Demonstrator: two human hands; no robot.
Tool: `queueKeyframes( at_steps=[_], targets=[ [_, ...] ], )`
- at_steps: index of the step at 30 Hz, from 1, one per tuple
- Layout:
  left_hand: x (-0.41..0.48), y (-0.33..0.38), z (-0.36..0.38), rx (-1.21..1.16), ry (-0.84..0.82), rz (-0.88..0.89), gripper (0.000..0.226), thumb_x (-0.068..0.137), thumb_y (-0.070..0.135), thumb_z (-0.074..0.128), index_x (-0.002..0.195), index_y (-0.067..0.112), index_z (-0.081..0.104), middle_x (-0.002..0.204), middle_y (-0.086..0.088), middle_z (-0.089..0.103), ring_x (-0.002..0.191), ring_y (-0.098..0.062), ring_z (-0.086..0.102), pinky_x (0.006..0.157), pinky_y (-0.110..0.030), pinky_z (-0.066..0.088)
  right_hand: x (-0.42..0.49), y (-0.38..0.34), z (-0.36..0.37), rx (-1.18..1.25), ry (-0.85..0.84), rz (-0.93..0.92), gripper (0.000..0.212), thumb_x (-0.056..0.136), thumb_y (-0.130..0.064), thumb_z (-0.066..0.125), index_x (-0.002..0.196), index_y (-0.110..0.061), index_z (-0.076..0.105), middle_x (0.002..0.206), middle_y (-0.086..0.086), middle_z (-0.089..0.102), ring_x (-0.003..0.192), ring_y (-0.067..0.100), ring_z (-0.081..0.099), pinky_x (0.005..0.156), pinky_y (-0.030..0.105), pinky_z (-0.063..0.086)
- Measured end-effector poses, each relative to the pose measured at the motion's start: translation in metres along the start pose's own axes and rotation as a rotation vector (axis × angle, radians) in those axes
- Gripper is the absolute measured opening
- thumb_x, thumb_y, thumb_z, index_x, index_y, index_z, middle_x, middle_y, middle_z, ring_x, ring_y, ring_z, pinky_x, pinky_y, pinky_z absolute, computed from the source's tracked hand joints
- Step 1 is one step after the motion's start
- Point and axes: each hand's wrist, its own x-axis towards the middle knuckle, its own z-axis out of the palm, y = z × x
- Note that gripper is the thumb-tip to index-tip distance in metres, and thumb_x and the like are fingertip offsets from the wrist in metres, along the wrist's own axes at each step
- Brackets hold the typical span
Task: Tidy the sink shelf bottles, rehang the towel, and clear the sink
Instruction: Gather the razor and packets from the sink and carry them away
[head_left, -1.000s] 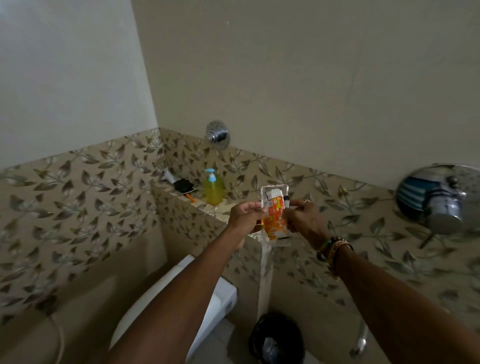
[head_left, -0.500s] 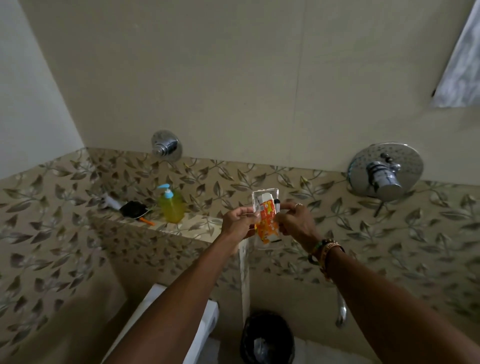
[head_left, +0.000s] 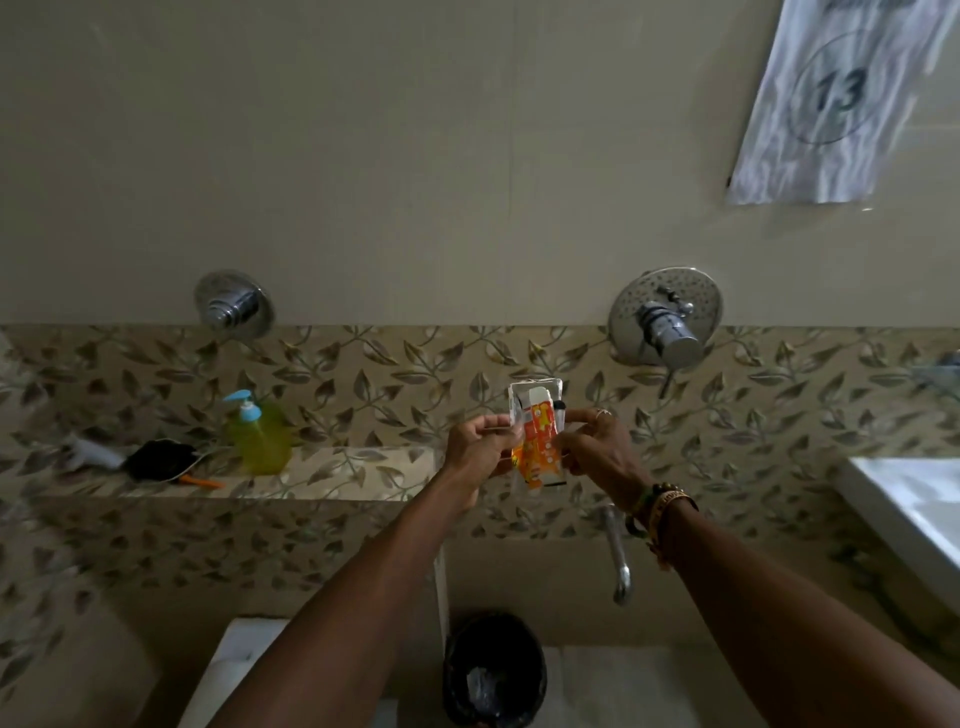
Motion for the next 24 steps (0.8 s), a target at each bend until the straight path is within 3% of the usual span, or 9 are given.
queueKeyframes(
  at_steps=[3,6,10,16,20,24],
  targets=[
    [0.001,0.0,0.015,0.005,-0.023,-0.008,0.023,0.083,0.015,0.078,0.105,0.014,0.069,0.098,-0.005,0.075,0.082,-0.016,0.07,0.072,-0.032,0.059,0.001,0.003,-0.012,0.0,0.037,0.014,0.025,0.085,-0.007,0.066,0.104,-0.021,0.07,0.084,0.012,0.075,0.071,0.029,0.07,0.07,0.043,0.06],
    [0.003,0.0,0.027,0.029,-0.038,0.0,0.024,0.083,0.017,0.078,0.105,0.015,0.069,0.099,-0.005,0.075,0.083,-0.018,0.071,0.069,-0.031,0.059,-0.001,0.006,-0.023,0.002,0.066,0.04,0.026,0.085,-0.01,0.068,0.109,-0.02,0.07,0.083,0.011,0.075,0.068,0.024,0.068,0.067,0.04,0.059],
    [0.005,-0.002,0.042,0.024,-0.042,-0.007,0.022,0.083,0.018,0.077,0.104,0.017,0.069,0.101,-0.004,0.075,0.088,-0.019,0.071,0.066,-0.029,0.056,-0.002,0.01,-0.039,-0.008,0.065,0.017,0.023,0.086,-0.013,0.069,0.1,-0.03,0.067,0.081,0.009,0.075,0.067,0.023,0.067,0.068,0.041,0.059],
    [0.006,-0.005,0.053,0.02,-0.008,-0.013,0.025,0.083,0.016,0.078,0.106,0.015,0.069,0.102,-0.005,0.074,0.09,-0.02,0.07,0.07,-0.031,0.057,0.004,0.021,-0.049,0.016,0.06,0.033,0.024,0.084,-0.011,0.07,0.101,-0.028,0.068,0.075,0.006,0.075,0.063,0.021,0.067,0.066,0.042,0.06],
    [0.005,-0.017,0.051,0.019,0.003,-0.026,0.027,0.081,0.018,0.08,0.106,0.016,0.069,0.103,-0.004,0.075,0.093,-0.022,0.07,0.078,-0.037,0.059,0.003,0.029,-0.047,0.035,0.025,0.047,0.025,0.084,-0.01,0.07,0.102,-0.026,0.068,0.074,0.002,0.075,0.061,0.015,0.066,0.064,0.035,0.059],
    [0.008,-0.021,0.046,0.015,0.006,-0.031,0.028,0.081,0.018,0.079,0.107,0.015,0.069,0.104,-0.006,0.074,0.094,-0.023,0.07,0.076,-0.036,0.059,0.003,0.032,-0.044,0.03,-0.002,0.05,0.028,0.085,-0.011,0.07,0.112,-0.019,0.067,0.083,0.008,0.075,0.066,0.019,0.066,0.065,0.033,0.058]
  ],
)
